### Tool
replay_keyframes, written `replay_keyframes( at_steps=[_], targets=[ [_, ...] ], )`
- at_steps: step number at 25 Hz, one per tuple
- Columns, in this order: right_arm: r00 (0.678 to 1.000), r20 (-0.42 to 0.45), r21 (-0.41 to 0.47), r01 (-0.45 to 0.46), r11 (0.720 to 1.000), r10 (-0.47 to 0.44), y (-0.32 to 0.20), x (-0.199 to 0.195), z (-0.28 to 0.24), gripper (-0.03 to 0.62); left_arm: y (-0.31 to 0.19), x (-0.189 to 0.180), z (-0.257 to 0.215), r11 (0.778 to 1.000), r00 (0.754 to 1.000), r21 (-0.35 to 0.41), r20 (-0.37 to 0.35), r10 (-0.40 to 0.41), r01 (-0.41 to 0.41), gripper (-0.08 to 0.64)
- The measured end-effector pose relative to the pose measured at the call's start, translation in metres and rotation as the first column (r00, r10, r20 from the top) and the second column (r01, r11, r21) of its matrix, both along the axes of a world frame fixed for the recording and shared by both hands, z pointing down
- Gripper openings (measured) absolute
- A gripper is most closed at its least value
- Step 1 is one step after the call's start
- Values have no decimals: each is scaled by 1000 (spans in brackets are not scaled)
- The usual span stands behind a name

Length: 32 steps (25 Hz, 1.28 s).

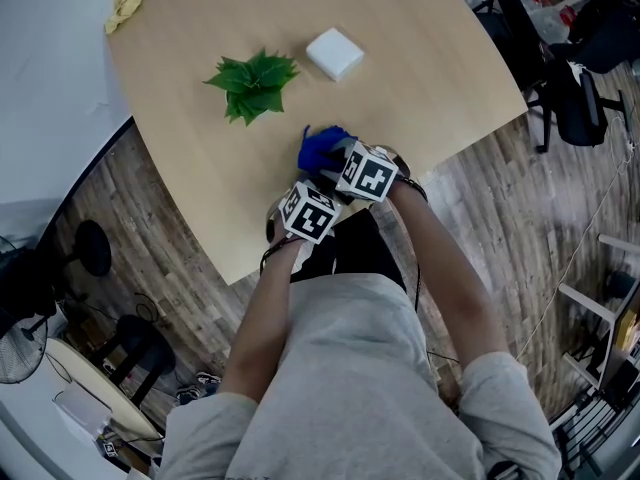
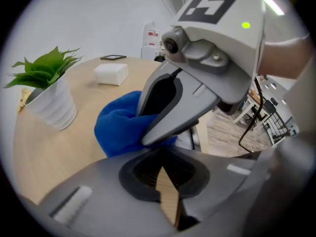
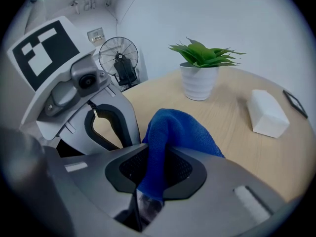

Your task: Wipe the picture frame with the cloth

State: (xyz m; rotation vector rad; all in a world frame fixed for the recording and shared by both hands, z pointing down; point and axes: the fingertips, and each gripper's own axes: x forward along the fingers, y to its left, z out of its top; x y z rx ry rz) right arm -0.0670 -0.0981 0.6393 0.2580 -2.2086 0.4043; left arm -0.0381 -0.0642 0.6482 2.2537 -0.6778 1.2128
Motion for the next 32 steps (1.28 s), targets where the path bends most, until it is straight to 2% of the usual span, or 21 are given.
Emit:
replay_keyframes(
  at_steps=[10, 15, 20, 23, 32],
  targets=[
    [998, -56, -4, -33, 999, 32, 18, 28, 4, 74, 1, 1, 0, 1000, 1000, 9, 10, 10, -10, 52],
    [992, -69, -4, -107, 994, 106, 30, 40, 5, 74, 0, 0, 0, 1000, 1000, 11, 10, 10, -10, 52],
    [974, -81, -2, -213, 977, 213, 40, 42, 3, 74, 0, 0, 0, 1000, 1000, 19, 17, 9, -9, 52],
    [967, -84, -6, -243, 970, 242, 47, 41, 3, 74, 0, 0, 0, 1000, 1000, 14, 23, 18, -18, 52],
    [973, -96, 64, -206, 976, 212, 63, 38, -4, 74, 0, 1, -1, 1000, 1000, 19, 18, 12, -12, 52]
  ],
)
